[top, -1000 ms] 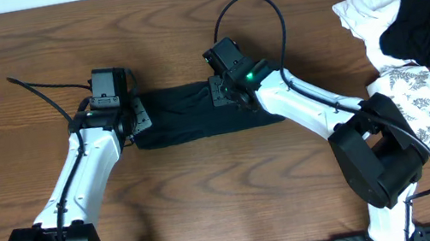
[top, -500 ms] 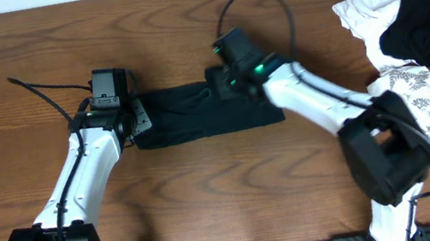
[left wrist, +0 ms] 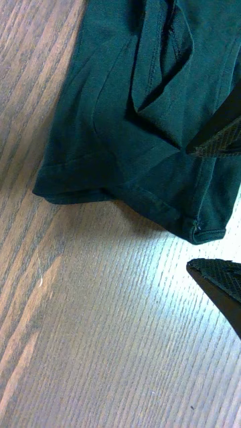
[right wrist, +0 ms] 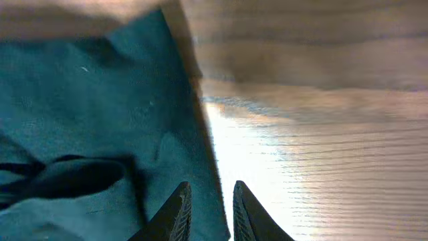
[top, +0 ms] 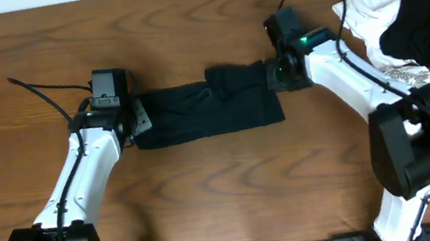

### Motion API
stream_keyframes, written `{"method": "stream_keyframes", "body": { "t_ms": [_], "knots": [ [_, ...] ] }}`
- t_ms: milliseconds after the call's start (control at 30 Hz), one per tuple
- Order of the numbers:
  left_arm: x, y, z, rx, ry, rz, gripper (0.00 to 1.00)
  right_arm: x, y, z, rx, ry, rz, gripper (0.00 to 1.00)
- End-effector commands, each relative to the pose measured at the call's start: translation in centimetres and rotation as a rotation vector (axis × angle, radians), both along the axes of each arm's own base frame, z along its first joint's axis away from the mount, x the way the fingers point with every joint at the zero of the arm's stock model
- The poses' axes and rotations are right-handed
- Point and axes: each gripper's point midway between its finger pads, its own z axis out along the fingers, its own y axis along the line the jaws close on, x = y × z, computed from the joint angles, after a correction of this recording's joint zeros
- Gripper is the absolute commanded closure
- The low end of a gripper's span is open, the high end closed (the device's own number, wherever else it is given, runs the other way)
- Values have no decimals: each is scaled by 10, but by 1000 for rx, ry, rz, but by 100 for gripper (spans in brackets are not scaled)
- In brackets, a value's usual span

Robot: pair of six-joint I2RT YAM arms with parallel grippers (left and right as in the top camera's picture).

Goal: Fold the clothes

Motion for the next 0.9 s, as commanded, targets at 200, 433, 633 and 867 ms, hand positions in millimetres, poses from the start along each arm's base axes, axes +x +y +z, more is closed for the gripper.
{"method": "stream_keyframes", "body": {
  "t_ms": [200,433,633,867],
  "knots": [
    [2,0,5,0,-13,2,50,-16,39,-33,-3,55,96,80],
    [2,0,5,0,-14,1,50,-35,88,-32,62,49,307,80],
    [2,0,5,0,-14,1,50,-47,109,-31,73,38,439,80],
    [2,0,5,0,-14,1,50,-50,123,-25,132,20,535,80]
  ]
}}
